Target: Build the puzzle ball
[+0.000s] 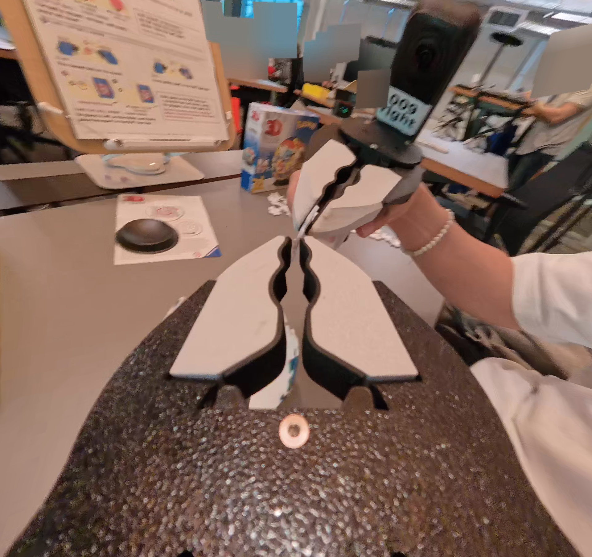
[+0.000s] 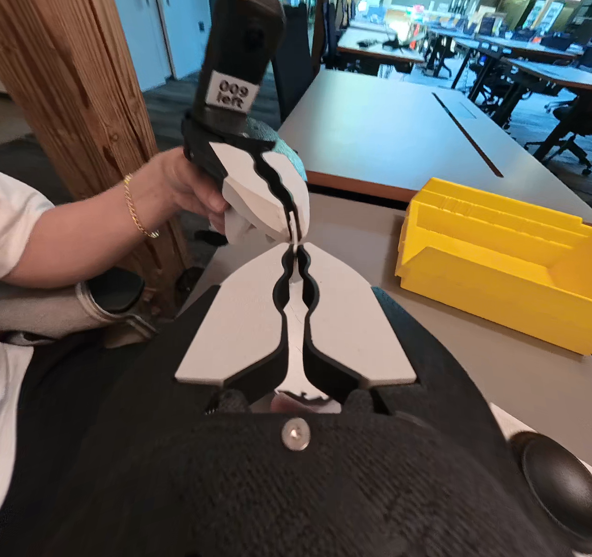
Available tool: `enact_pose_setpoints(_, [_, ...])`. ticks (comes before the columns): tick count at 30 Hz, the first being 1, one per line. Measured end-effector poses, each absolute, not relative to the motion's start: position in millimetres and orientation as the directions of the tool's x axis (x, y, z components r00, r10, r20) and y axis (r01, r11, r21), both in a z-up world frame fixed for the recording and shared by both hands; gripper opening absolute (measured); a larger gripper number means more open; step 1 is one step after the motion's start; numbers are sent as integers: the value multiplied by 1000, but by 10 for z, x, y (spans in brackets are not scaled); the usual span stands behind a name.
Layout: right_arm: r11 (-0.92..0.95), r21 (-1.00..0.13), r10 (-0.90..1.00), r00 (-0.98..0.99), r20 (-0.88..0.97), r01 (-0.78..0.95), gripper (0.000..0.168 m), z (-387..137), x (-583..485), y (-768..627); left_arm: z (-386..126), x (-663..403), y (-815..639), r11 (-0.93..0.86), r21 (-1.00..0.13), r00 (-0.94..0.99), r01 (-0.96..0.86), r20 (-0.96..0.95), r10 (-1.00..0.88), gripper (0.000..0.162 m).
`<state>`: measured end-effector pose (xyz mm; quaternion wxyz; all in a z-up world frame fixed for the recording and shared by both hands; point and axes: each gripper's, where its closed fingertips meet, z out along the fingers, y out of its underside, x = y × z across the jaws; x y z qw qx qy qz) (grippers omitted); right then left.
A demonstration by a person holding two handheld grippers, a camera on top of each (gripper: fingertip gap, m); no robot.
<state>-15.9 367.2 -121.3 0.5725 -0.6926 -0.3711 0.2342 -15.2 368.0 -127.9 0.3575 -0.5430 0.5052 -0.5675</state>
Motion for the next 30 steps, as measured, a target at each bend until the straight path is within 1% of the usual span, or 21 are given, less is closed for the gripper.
enact_pose_setpoints(2, [-72, -954, 783, 609, 128, 293, 2, -1278, -108, 3713, -1355, -153, 3771, -188, -968, -91, -169, 205, -975, 12])
enact_pose_setpoints(6, [-53, -945, 812, 566, 147, 322, 2, -1363, -143, 3768, -1485, -109, 3787, -117, -968, -63, -223, 134, -989, 10])
enact_pose_setpoints(7, [-42, -940, 816, 555, 163, 338, 2, -1400, -150, 3790, -1528, -91, 3799, -100, -965, -52, -243, 116, -992, 9])
enact_pose_setpoints(8, [-41, -933, 811, 557, 177, 357, 2, -1444, -136, 3830, -1569, -73, 3823, -81, -962, -38, -259, 94, -995, 4])
enact_pose_setpoints(12, [-32, -926, 824, 535, 190, 377, 4, -1543, -79, 3919, -1662, -35, 3908, -18, -955, 0, -297, 19, -1000, 2])
enact_pose_setpoints(15, [-27, -934, 845, 508, 168, 355, 6, -1557, -83, 3967, -1682, -19, 3940, -1, -955, 9, -296, -2, -1000, 2])
enact_pose_setpoints(19, [-17, -953, 893, 434, 123, 304, 5, -1573, -125, 4010, -1702, -34, 3995, -7, -957, 23, -291, 0, -1000, 2])
enact_pose_setpoints(25, [99, -950, 903, 373, 211, 298, 4, -1649, -159, 4105, -1779, -60, 4091, -28, -948, 70, -318, 6, -998, 2])
enact_pose_setpoints(27, [88, -961, 918, 355, 180, 260, 3, -1629, -156, 4087, -1751, -49, 4083, -26, -953, 75, -302, 3, -997, 3])
enact_pose_setpoints(29, [39, -979, 926, 360, 111, 202, 3, -1599, -117, 4068, -1724, -10, 4067, -44, -962, 83, -270, 23, -996, 3])
enact_pose_setpoints(30, [15, -984, 927, 365, 81, 179, 3, -1594, -84, 4061, -1723, 10, 4078, -55, -965, 94, -257, 31, -995, 7])
